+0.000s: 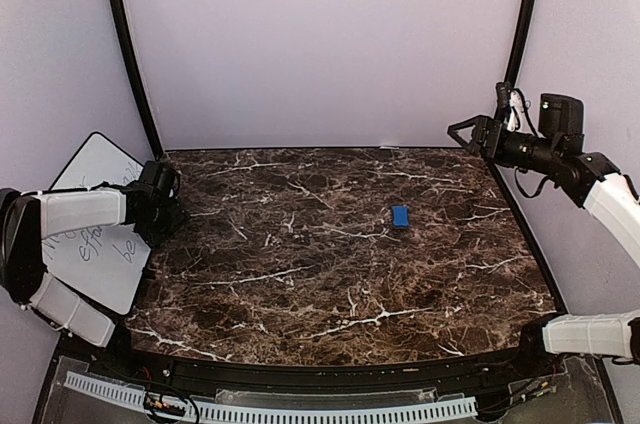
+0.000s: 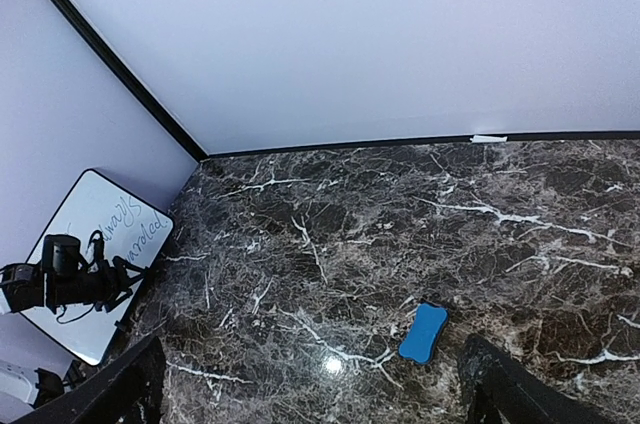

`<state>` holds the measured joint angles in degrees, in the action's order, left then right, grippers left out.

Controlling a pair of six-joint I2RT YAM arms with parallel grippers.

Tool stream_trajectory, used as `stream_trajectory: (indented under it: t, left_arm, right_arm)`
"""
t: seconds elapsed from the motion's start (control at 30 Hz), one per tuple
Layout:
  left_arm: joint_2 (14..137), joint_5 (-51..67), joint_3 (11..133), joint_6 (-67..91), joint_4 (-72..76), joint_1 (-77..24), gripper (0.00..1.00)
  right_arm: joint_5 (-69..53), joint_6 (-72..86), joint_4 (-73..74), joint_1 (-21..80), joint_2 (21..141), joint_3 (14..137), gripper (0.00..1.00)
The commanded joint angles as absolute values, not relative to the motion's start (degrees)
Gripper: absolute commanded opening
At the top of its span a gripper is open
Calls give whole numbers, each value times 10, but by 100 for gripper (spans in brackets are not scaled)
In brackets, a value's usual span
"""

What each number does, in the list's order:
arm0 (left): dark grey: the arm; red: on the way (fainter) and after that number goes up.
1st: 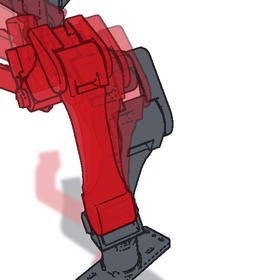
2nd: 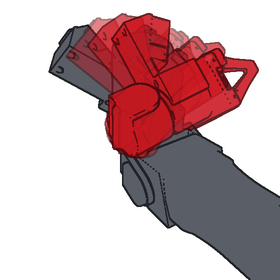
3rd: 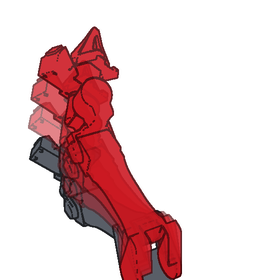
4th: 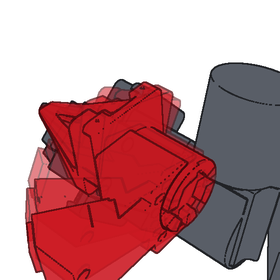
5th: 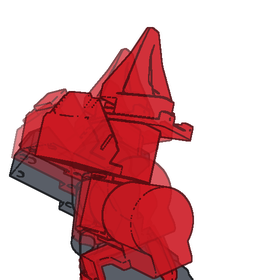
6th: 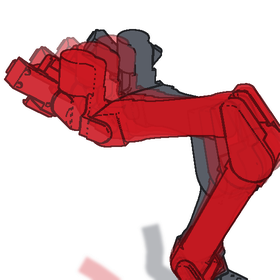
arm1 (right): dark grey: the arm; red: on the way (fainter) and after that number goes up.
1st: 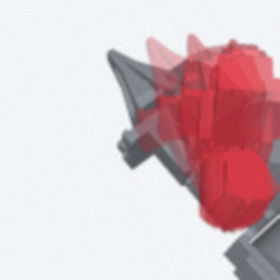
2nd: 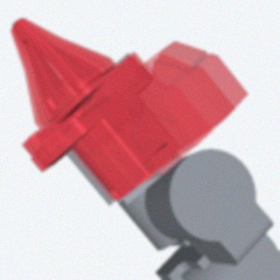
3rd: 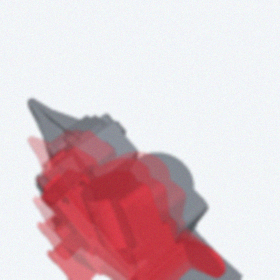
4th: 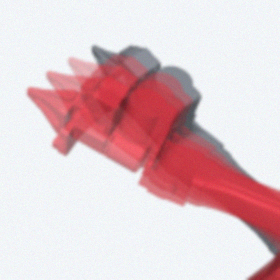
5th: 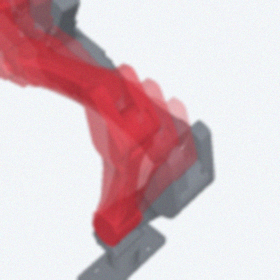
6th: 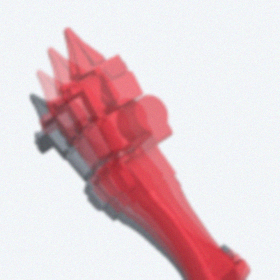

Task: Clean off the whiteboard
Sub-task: Move the whiteboard to the center of the board.

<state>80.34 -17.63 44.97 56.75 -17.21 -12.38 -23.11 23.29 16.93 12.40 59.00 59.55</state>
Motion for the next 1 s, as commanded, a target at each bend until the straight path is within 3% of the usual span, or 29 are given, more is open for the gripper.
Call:
stream_trajectory:
  t: [0.0,0.4,0.97]
  left_arm:
    - [847,-250,483,612,-191,-125,77]
    - [949,-304,535,682,-227,-127,73]
    - [1024,-355,591,702,-254,-143,55]
  right_arm:
    - [-235,237,147,129,591,589,99]
    - [-238,230,147,130,585,584,99]
    - [-248,229,139,131,575,572,99]
